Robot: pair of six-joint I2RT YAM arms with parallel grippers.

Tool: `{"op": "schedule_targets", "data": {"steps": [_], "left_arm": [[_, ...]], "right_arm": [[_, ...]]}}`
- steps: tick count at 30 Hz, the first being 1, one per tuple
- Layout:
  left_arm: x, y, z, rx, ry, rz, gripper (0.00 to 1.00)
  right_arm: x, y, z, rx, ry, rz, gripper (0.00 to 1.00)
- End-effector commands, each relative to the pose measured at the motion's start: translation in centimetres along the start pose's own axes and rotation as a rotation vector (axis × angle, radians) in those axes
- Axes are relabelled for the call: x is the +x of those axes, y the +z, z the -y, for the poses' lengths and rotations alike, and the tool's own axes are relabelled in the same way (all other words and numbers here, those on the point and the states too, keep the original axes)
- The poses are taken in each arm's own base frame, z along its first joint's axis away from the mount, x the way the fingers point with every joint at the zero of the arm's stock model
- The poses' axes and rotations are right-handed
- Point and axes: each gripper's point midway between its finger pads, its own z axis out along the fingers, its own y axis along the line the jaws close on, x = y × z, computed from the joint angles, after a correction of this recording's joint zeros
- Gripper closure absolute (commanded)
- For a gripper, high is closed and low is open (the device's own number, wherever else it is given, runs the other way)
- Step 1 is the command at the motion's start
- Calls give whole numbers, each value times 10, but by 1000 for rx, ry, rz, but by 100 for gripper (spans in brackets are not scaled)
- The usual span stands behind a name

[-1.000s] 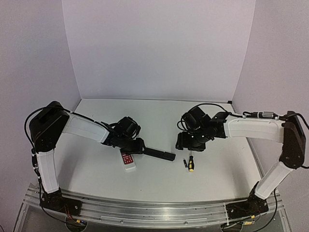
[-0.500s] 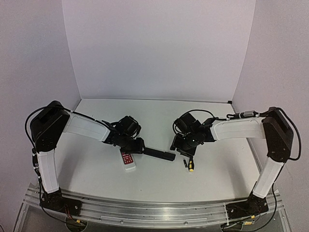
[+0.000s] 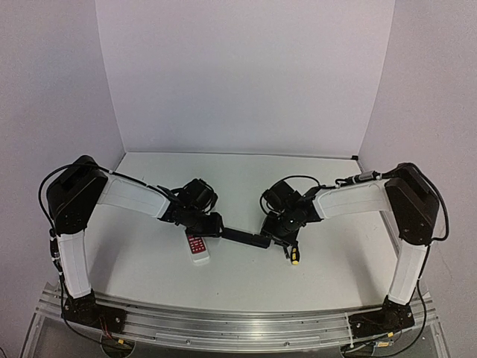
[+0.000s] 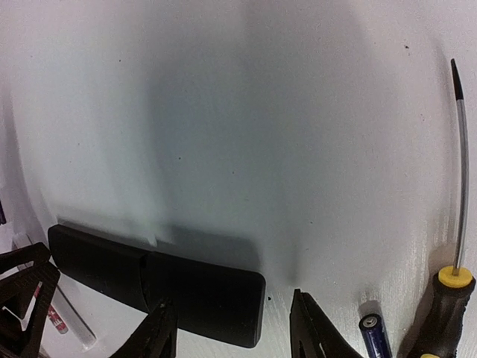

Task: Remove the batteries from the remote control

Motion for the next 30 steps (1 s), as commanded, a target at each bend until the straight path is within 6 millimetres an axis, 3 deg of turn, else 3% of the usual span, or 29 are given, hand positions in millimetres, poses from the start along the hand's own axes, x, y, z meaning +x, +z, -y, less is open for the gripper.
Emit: {"op": "schedule_targets", "data": {"steps": [1,30], "left_arm": [[-5,6,4,0,11,-2,54],[3,19,-3,-24,-6,-39,55]], "right_arm": [[-4,1,-16,-35,22,10,55],[18,18,-3,-16,-58,-90,68]]}}
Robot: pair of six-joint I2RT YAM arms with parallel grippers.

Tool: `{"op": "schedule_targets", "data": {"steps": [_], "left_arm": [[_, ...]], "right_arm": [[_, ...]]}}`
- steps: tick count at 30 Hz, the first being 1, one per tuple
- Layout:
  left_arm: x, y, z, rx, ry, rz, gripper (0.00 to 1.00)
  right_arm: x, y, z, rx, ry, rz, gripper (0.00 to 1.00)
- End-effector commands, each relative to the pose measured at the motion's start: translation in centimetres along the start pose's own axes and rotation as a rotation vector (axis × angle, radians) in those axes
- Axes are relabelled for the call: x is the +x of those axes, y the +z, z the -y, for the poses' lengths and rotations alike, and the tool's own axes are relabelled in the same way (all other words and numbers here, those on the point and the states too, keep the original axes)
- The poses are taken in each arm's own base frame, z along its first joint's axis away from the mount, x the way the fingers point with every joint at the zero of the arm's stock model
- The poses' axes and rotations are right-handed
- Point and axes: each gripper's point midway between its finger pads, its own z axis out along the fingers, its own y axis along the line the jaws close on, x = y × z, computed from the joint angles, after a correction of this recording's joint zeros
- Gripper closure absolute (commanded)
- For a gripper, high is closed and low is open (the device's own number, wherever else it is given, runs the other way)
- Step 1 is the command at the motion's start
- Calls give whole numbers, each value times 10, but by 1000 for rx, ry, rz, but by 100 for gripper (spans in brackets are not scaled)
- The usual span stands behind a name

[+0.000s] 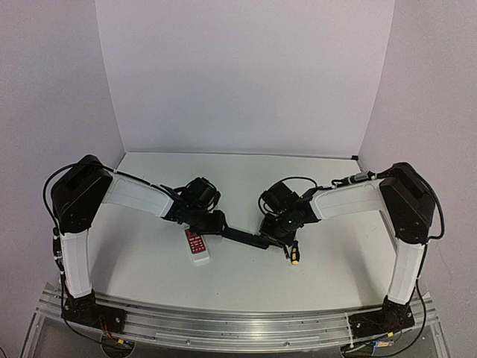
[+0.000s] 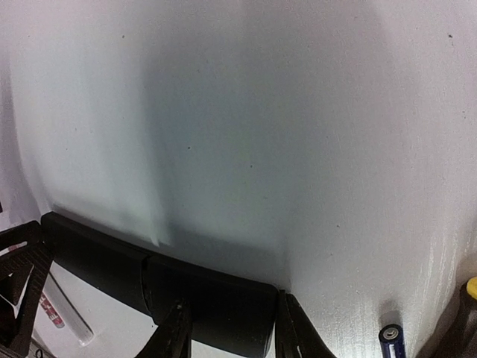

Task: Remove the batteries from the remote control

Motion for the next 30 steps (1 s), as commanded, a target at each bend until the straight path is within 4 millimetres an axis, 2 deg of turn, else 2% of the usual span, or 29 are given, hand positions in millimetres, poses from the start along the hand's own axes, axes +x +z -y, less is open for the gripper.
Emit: {"op": "schedule_targets", "data": {"steps": [1,9,13,17,24,30], "left_arm": [[13,11,-10,-42,-5,-61,55],[25,17,-17,-66,-28,-110,56],[30,17,-17,-59,-35,-130,61],[35,17,-18,-74,-35,-144,62],[44,22,-36,-182,-59,-196,62],[56,29,-45,-228,-82,-244,62]], "right_arm": [[11,9,2,4,-32,-45,68],[10,4,2,-1,-15,-37,68],[10,6,-3,-8,-17,-43,70],[11,4,-5,-16,-32,-46,70],[19,2,6,-6,-62,-55,69],[23,3,4,-61,-92,-49,68]]}}
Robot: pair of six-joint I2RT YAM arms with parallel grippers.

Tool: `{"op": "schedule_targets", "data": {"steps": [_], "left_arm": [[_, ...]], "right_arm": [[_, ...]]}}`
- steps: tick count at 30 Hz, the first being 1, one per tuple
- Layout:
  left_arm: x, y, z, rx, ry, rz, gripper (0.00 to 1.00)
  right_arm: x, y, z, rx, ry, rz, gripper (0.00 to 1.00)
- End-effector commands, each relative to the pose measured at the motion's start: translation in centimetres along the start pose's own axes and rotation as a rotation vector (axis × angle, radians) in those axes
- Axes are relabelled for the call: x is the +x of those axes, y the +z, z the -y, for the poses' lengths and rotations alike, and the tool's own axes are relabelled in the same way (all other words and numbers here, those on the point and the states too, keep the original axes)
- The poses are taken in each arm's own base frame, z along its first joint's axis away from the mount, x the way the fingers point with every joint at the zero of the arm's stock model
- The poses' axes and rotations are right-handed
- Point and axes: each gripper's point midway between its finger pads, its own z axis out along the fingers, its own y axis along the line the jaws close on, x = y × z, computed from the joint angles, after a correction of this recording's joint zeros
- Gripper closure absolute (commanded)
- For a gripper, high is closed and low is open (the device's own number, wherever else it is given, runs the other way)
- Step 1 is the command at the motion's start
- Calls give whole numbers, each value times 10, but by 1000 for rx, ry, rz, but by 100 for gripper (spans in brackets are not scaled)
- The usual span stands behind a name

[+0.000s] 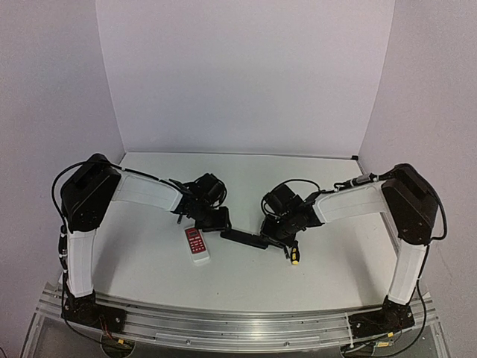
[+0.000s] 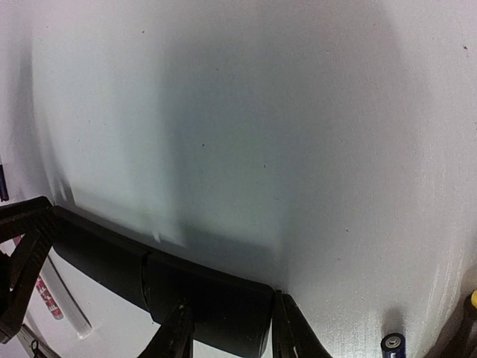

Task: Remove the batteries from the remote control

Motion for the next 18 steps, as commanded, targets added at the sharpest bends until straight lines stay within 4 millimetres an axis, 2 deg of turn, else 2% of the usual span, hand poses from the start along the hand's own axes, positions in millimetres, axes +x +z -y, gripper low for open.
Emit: {"op": "schedule_targets", "data": {"steps": [1,9,18], "left_arm": [[62,23,-53,-193,-46,-206,62],[68,24,-60,-235,-68,-229,63],[74,25,-64,-255,-85,-248,63]], "right_arm": [[24,2,3,-29,-56,-68,68],[31,8,0,-114,-60,-76,72],[27,-4,0,-130,-74,-32,68]]}}
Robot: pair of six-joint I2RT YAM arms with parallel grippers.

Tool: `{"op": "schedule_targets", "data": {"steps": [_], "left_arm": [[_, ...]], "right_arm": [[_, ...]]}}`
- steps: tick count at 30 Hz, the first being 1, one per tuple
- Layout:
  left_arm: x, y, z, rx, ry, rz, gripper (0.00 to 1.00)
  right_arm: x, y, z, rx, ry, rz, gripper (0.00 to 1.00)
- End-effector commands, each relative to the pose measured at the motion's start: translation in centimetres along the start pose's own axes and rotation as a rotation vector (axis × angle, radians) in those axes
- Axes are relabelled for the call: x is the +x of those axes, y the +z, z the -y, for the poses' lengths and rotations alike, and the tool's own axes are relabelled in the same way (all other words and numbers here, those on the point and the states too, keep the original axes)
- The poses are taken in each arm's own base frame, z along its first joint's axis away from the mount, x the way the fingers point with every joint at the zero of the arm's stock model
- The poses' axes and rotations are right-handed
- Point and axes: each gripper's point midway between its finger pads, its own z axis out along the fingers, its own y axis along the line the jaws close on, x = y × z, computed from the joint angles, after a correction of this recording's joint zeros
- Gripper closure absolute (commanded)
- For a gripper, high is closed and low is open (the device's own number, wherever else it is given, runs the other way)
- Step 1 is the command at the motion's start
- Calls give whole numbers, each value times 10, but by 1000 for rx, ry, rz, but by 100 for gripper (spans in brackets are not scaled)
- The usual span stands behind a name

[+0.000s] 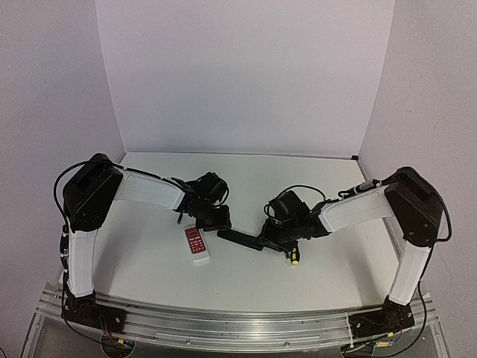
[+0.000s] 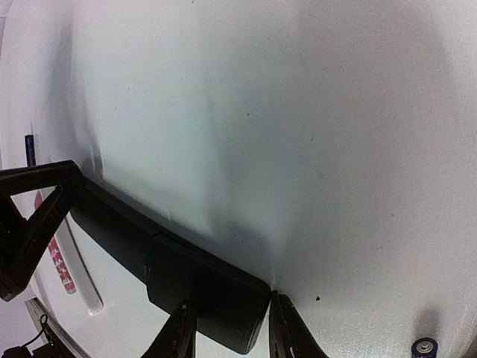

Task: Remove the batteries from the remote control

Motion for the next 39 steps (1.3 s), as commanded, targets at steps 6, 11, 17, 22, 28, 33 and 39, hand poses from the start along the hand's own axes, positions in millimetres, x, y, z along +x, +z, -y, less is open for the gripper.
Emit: {"op": "schedule_targets", "data": {"steps": [6,11,17,22,28,33,39], "left_arm": [[74,24,-69,-244,-36,-240,63],[73,23,-67,-244,-35,-239,63],[73,23,-66,-238,-36,-245,64],[74,23,-67,-246,-41,-248,64],[76,24,-69,-255,-46,-254,64],[75,25,-67,-251,-46,-254,64],[75,25,-68,-255,-44,-254,65]], "right_arm": [[18,-7,5,11,-44,-44,66],[18,-7,2,8,-52,-41,66],[13,-4,1,18,-46,-23,69],[14,-4,-7,7,-62,-33,71],[17,-7,-11,35,-102,-35,73],[9,-9,-5,102,-95,10,73],[6,-11,-5,122,-74,21,70]]}}
